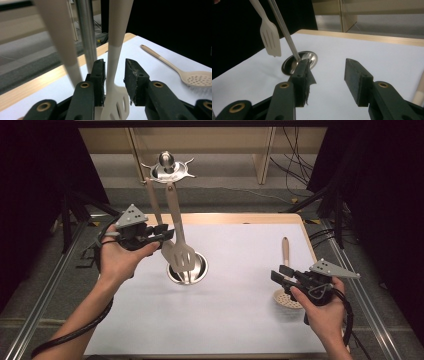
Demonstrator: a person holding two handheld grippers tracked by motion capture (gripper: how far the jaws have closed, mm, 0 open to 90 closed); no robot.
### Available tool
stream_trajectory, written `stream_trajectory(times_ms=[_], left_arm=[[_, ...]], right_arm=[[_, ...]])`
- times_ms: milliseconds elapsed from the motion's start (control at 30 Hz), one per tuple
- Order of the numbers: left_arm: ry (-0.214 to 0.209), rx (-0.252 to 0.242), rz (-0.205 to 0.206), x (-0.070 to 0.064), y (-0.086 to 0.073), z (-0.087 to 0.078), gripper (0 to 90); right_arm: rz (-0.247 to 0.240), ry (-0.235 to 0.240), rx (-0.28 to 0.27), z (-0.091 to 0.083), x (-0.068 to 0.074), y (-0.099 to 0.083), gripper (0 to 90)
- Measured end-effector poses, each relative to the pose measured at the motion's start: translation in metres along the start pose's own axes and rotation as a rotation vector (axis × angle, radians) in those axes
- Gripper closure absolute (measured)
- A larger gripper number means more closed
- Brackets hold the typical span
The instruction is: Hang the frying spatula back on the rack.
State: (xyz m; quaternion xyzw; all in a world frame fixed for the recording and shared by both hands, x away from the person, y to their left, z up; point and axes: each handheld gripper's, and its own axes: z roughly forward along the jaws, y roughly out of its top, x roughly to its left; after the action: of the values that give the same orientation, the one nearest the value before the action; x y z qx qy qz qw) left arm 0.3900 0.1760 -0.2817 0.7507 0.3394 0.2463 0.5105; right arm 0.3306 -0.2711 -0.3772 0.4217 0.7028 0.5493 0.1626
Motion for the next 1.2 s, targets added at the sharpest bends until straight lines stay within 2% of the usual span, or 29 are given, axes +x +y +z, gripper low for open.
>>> stream_trajectory(times_ms=[67, 100, 133, 167, 200, 233, 300, 333, 367, 400, 500, 533, 567, 633, 767, 900, 1033, 1133, 1200], left_arm=[[0.009, -0.025, 0.006, 0.001, 0.002, -0.01, 78.1], [0.015, -0.036, 0.004, 0.002, 0.004, -0.014, 81.5], [0.016, -0.062, -0.009, 0.004, 0.008, -0.019, 87.6], [0.016, -0.062, -0.009, 0.004, 0.008, -0.019, 88.7], [0.022, -0.064, -0.011, 0.006, 0.011, -0.022, 88.7], [0.023, -0.075, -0.016, 0.007, 0.014, -0.024, 89.0], [0.031, -0.096, -0.019, 0.008, 0.02, -0.028, 89.2], [0.035, -0.09, -0.053, 0.005, 0.022, -0.03, 89.2], [0.052, -0.102, -0.032, 0.006, 0.025, -0.032, 89.2], [0.051, -0.113, -0.024, 0.007, 0.028, -0.032, 89.2], [0.066, -0.136, -0.021, 0.008, 0.036, -0.035, 89.2], [0.073, -0.143, -0.019, 0.008, 0.038, -0.036, 89.3], [0.076, -0.154, -0.017, 0.009, 0.041, -0.036, 89.3], [0.082, -0.164, -0.016, 0.01, 0.045, -0.038, 89.2], [0.089, -0.201, -0.018, 0.011, 0.054, -0.042, 89.3], [0.099, -0.224, -0.017, 0.013, 0.063, -0.045, 89.3], [0.11, -0.232, -0.015, 0.015, 0.068, -0.044, 89.3], [0.118, -0.238, -0.015, 0.016, 0.071, -0.043, 89.3], [0.119, -0.236, -0.014, 0.016, 0.072, -0.043, 89.3]], right_arm=[[-0.005, -0.001, -0.003, 0.0, 0.0, 0.0, 56.4], [0.02, -0.003, 0.005, 0.0, 0.002, 0.0, 56.4], [0.02, 0.005, 0.002, 0.001, 0.002, 0.0, 56.4], [0.02, 0.005, 0.002, 0.001, 0.002, 0.0, 56.4], [0.001, 0.007, 0.0, 0.001, 0.001, 0.0, 56.4], [0.03, 0.009, 0.007, 0.001, 0.003, 0.0, 56.4], [0.036, 0.01, 0.012, 0.001, 0.004, -0.001, 56.4], [0.039, 0.012, 0.011, 0.001, 0.004, -0.001, 56.4], [0.027, 0.004, 0.009, 0.001, 0.003, -0.001, 56.4], [0.021, -0.001, 0.009, 0.001, 0.002, -0.001, 56.4], [0.008, 0.001, 0.001, 0.001, 0.002, -0.001, 56.4], [0.022, 0.004, 0.008, 0.0, 0.002, -0.001, 56.4], [0.003, 0.004, 0.003, 0.001, 0.001, 0.0, 56.4], [0.003, 0.005, -0.003, 0.001, 0.001, 0.0, 56.4], [0.034, 0.006, 0.011, 0.0, 0.003, -0.001, 56.4], [0.008, -0.002, 0.001, 0.001, 0.001, -0.001, 56.4], [0.016, 0.002, 0.006, 0.001, 0.002, -0.001, 56.4], [-0.013, -0.002, 0.001, 0.001, 0.0, 0.0, 56.4], [-0.006, -0.003, 0.003, 0.001, 0.0, -0.001, 56.4]])
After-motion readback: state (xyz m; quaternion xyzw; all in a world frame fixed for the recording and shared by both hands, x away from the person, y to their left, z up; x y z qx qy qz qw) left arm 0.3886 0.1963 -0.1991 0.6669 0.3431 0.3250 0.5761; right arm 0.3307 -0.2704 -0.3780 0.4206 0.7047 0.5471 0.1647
